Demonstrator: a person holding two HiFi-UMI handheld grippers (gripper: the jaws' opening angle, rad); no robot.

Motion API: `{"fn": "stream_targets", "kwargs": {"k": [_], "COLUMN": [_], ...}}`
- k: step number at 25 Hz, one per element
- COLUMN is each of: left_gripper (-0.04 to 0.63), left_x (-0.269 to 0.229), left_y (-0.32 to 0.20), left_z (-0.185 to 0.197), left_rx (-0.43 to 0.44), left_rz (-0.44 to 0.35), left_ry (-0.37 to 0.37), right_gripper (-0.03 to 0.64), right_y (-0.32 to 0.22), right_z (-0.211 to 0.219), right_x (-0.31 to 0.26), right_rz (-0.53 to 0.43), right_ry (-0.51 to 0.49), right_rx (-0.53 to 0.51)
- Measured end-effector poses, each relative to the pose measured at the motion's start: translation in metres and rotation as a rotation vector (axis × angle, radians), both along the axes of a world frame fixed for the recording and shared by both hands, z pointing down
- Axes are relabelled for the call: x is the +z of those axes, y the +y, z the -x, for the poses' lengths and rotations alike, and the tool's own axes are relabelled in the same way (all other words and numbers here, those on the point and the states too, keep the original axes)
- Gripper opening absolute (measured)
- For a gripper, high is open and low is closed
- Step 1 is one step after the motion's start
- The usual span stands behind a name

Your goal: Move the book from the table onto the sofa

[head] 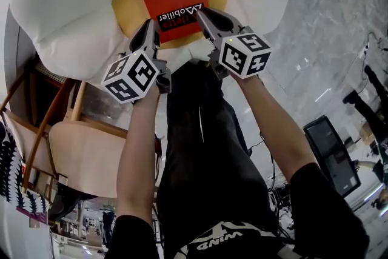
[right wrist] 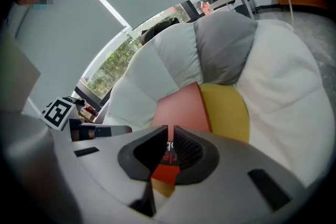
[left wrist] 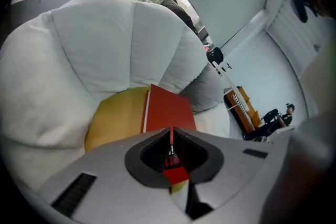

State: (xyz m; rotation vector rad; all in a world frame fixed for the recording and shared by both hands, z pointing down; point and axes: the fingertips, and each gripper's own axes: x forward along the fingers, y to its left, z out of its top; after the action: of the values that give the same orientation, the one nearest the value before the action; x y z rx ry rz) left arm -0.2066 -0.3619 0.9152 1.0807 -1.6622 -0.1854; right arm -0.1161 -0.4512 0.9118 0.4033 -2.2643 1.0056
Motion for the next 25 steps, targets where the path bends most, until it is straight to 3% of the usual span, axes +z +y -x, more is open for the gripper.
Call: {"fn": "stream_targets", "kwargs": {"k": [4, 14, 25], "left_gripper": [0.011, 0.009, 0.009], "left_x": [-0.029, -0.127, -0.268], "left_y": [-0.004, -0.013, -0.005], "left_z": [-0.009, -0.025, -0.054], "left_rx": [0.011, 0.005, -0.025], "left_rz": [-0.016, -0.046, -0.087], "left_ry": [0.016, 0.041, 0.063], "right_gripper": [0.003, 0.002, 0.002], "right_y": [0.016, 0.012, 0.036], "right_z": [0.002, 0.004, -0.015], "right_x": [-0.024, -0.120, -0.274], "right_rz": [-0.040, 0.024, 0.041], "right_ry": [0.028, -0.017, -0.062], "right_rx": [-0.082, -0.032, -0.105]}}
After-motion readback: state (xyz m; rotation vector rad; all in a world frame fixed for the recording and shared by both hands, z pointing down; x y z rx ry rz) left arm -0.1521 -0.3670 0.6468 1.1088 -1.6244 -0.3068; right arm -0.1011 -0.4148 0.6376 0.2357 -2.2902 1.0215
